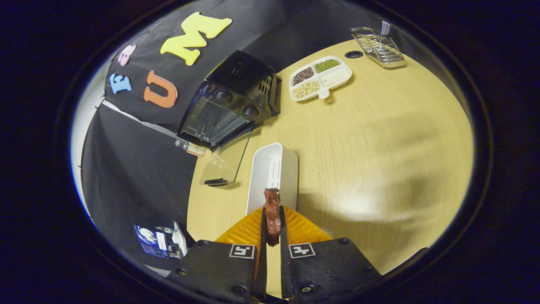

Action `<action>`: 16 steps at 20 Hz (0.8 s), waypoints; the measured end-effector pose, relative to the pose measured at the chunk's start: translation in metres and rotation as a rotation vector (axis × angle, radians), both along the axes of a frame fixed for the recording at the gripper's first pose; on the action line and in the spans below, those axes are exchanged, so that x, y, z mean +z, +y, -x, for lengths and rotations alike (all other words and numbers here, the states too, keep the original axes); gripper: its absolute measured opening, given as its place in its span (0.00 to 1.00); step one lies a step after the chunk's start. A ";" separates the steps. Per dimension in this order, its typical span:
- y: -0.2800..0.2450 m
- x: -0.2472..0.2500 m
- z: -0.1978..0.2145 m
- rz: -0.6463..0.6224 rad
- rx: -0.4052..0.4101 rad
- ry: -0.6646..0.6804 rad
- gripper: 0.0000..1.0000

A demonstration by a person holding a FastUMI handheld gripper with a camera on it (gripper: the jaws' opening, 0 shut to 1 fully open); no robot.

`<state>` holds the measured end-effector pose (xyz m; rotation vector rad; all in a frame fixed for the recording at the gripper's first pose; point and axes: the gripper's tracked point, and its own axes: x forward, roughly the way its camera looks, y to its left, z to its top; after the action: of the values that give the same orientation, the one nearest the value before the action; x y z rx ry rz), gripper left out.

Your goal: Open the toaster oven, put the food inside, and close the toaster oven door.

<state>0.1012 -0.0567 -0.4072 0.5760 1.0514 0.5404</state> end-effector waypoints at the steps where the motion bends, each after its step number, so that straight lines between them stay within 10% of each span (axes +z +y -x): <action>1: -0.002 0.003 -0.002 0.008 0.001 -0.012 0.16; 16: 0.089 0.125 -0.015 -0.201 -0.212 -0.077 0.15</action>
<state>0.1162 0.0326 -0.2823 0.8278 0.8561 0.4803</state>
